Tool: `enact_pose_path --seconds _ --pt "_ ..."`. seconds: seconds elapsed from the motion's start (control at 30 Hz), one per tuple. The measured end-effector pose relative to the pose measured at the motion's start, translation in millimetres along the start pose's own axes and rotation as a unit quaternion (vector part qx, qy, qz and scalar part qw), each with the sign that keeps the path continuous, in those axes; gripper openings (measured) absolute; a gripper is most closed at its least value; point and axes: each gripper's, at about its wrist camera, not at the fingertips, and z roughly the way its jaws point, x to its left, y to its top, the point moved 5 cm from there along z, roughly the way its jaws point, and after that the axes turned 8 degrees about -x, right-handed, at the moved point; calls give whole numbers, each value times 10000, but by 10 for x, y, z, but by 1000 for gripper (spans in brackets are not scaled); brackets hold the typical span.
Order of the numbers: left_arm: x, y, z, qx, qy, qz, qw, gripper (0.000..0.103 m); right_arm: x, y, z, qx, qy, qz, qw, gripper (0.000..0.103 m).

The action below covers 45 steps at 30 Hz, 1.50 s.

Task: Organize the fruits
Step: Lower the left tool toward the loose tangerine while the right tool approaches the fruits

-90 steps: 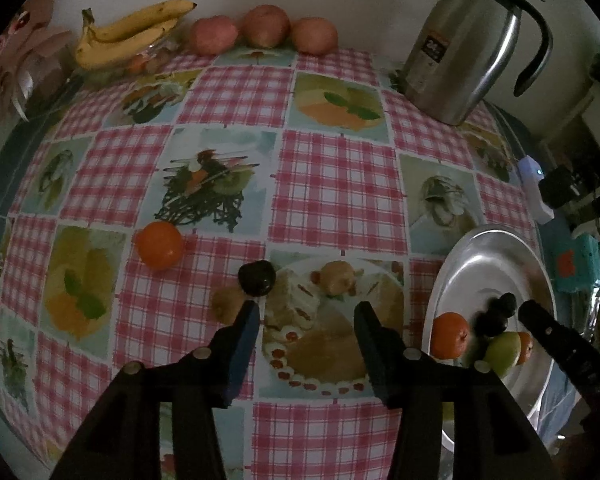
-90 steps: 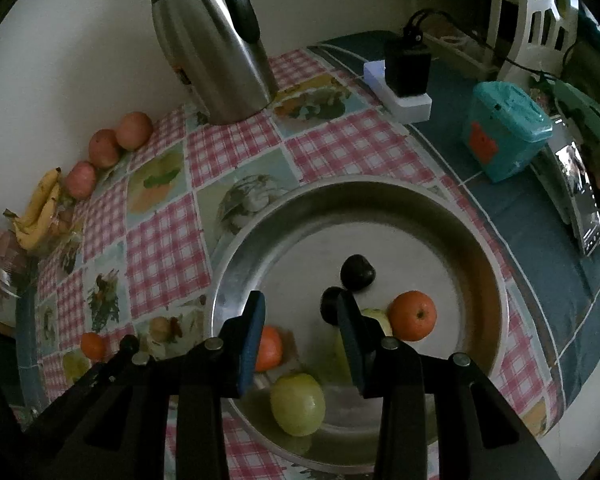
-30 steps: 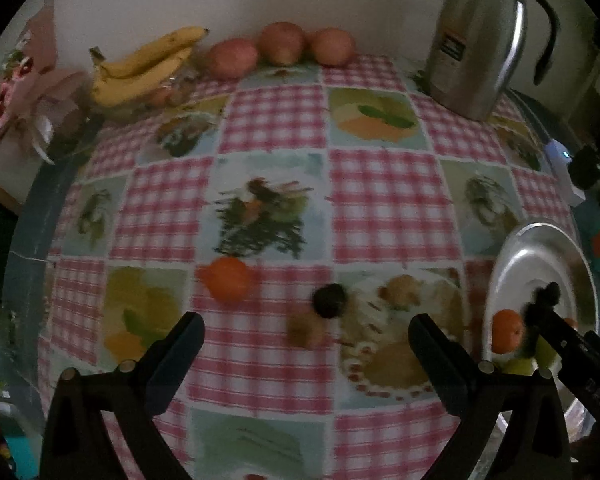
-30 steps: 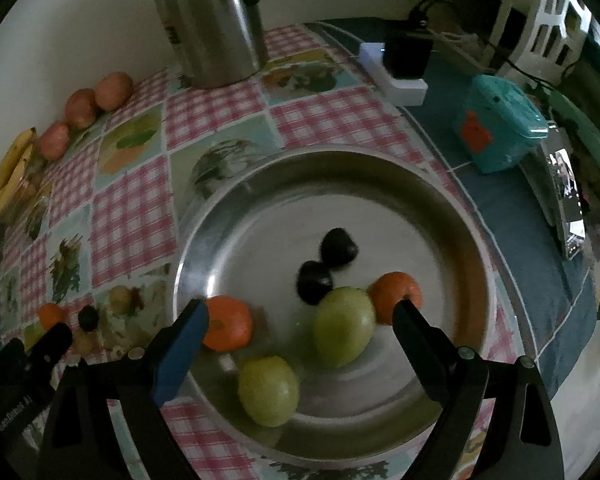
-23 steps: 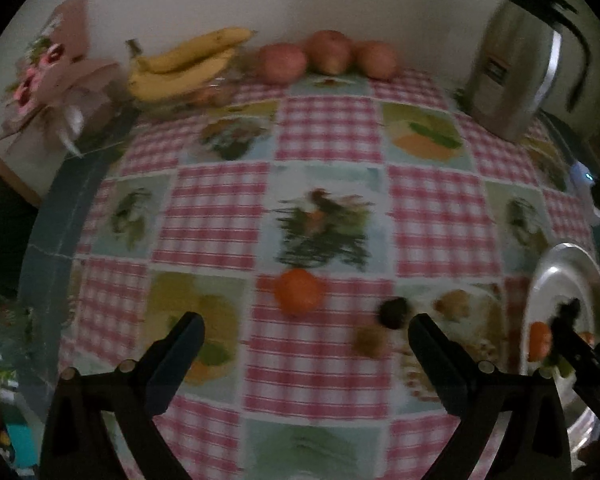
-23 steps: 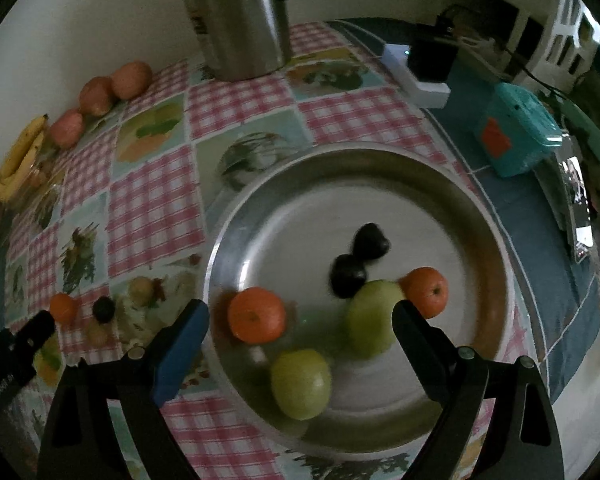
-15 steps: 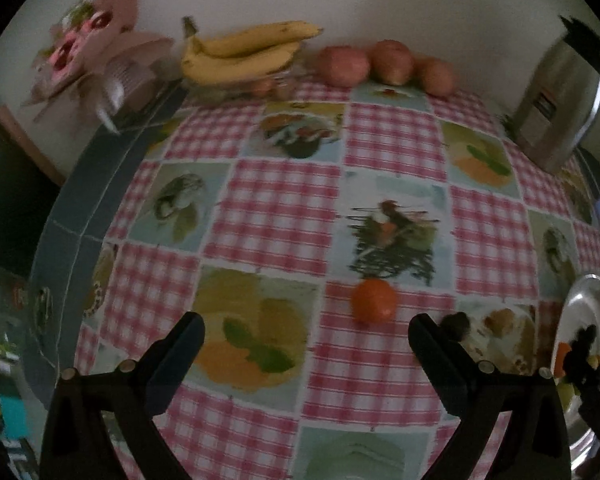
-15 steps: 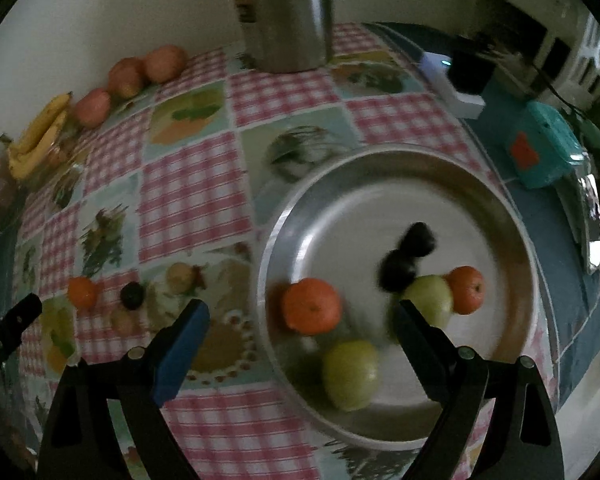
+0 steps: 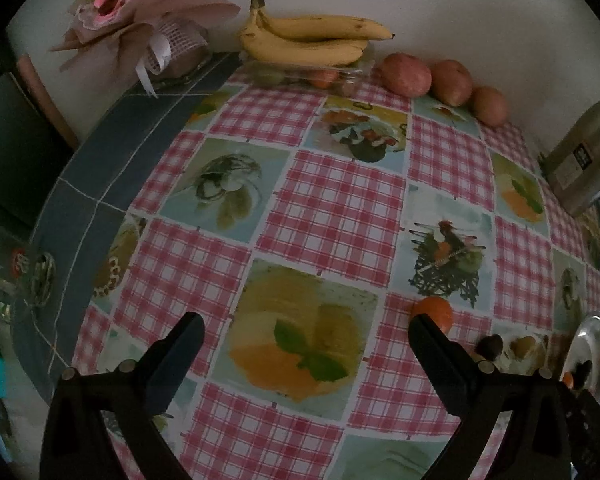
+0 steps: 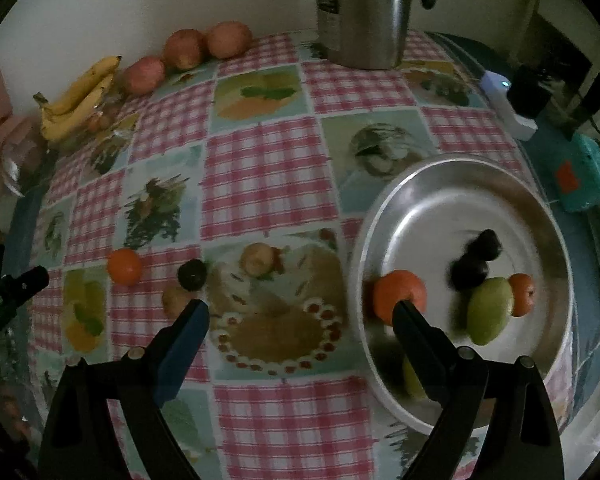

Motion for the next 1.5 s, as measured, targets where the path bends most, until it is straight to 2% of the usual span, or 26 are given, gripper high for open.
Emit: enact_pose_path --seconds 0.4,0.57,0.67,0.83,1.03,1.1,1.27,1.5 --pt "-147 -29 60 88 -190 98 9997 103 132 54 59 -110 174 43 9998 93" --pt "-322 -84 185 221 -493 235 9983 103 159 70 136 -193 205 69 9996 93" --pt "-412 -91 228 188 -600 263 9977 103 147 107 143 -329 109 40 9994 93" --pt "-499 -91 276 73 -658 295 9974 103 131 153 184 -454 188 123 9987 92" --pt "-572 -117 397 136 -524 406 9977 103 170 129 317 -416 305 108 9986 85" --pt "-591 -133 432 182 -572 386 9974 103 196 112 373 -373 273 38 9989 73" --pt "-679 -144 486 260 -769 371 9960 103 200 73 465 -293 224 0 9993 70" --pt "-874 -167 479 105 -819 700 9941 103 182 63 508 -263 186 12 9995 69"
